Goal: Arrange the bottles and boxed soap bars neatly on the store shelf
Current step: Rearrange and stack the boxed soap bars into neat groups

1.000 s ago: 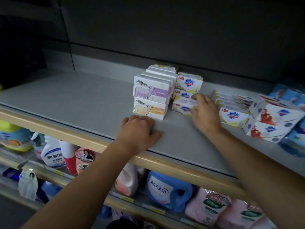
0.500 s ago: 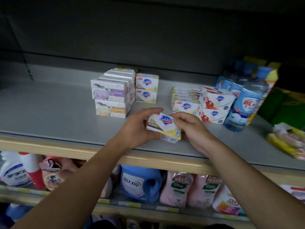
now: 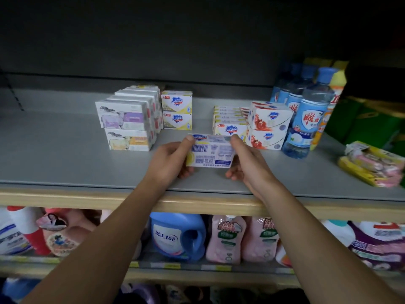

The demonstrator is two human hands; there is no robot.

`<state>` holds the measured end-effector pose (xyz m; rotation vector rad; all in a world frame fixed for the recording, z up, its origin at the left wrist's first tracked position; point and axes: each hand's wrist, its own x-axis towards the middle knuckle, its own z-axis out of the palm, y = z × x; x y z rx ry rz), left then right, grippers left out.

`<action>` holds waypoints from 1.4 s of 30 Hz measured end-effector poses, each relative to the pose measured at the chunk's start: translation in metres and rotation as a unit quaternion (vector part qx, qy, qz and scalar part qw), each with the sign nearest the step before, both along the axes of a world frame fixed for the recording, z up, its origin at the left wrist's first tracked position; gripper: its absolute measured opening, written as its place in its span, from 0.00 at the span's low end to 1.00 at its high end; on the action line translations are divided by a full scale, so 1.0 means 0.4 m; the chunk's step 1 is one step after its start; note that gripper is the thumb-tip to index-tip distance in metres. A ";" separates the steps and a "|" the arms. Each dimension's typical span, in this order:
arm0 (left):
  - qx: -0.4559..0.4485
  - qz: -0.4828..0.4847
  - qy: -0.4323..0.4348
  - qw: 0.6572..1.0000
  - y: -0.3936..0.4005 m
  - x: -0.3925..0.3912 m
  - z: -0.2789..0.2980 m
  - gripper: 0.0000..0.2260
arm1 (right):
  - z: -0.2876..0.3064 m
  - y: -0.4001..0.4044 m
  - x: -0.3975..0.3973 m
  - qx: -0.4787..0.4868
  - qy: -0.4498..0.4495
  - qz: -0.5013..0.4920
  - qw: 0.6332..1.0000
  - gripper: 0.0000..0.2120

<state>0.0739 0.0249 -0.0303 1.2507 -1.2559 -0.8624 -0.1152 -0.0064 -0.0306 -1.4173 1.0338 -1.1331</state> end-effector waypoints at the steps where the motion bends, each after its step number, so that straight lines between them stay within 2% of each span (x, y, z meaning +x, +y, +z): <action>1: 0.003 0.010 0.003 1.000 0.000 -0.002 0.000 0.23 | 0.002 -0.001 0.003 0.003 0.015 -0.007 1.000 0.19; 5: -0.017 0.004 0.005 1.000 0.002 0.002 -0.001 0.18 | -0.003 -0.002 0.002 -0.004 0.014 -0.023 1.000 0.16; 8: -0.049 -0.014 0.033 0.998 0.004 0.010 -0.001 0.11 | -0.013 -0.001 -0.007 -0.018 -0.027 0.001 0.999 0.07; 11: -0.063 -0.073 0.130 0.987 0.007 0.022 -0.003 0.17 | -0.015 0.000 -0.008 -0.034 -0.050 0.026 0.998 0.10; 13: -0.063 -0.100 0.154 0.981 0.005 0.031 -0.005 0.20 | -0.019 -0.002 -0.005 -0.044 -0.053 0.017 0.998 0.07; 17: -0.064 -0.102 0.158 0.980 -0.008 0.032 -0.014 0.18 | -0.030 -0.008 -0.006 -0.082 -0.014 -0.017 0.996 0.12; 21: -0.055 -0.037 0.123 0.990 -0.020 0.031 -0.022 0.20 | -0.043 -0.015 -0.014 -0.094 -0.018 -0.035 0.995 0.23; 25: -0.048 -0.055 0.111 0.991 -0.017 0.032 -0.021 0.15 | -0.040 -0.007 -0.010 -0.117 0.026 -0.024 0.993 0.16; 27: -0.065 -0.067 0.103 0.990 -0.008 0.029 -0.016 0.14 | -0.038 -0.007 -0.009 -0.123 0.028 -0.032 0.991 0.16; 32: -0.087 -0.068 0.061 0.992 -0.003 0.020 -0.007 0.19 | -0.035 -0.002 -0.012 -0.081 -0.056 -0.018 0.995 0.18; 34: -0.085 -0.064 0.068 0.992 -0.003 0.022 -0.007 0.18 | -0.033 0.000 -0.012 -0.072 -0.089 0.002 0.993 0.14; 37: -0.073 -0.077 0.110 0.988 -0.006 0.027 -0.015 0.12 | -0.035 -0.005 -0.014 -0.064 -0.114 0.011 0.991 0.06; 42: -0.086 -0.087 0.102 0.987 -0.008 0.030 -0.019 0.09 | -0.040 -0.002 -0.015 -0.127 0.002 -0.018 0.992 0.16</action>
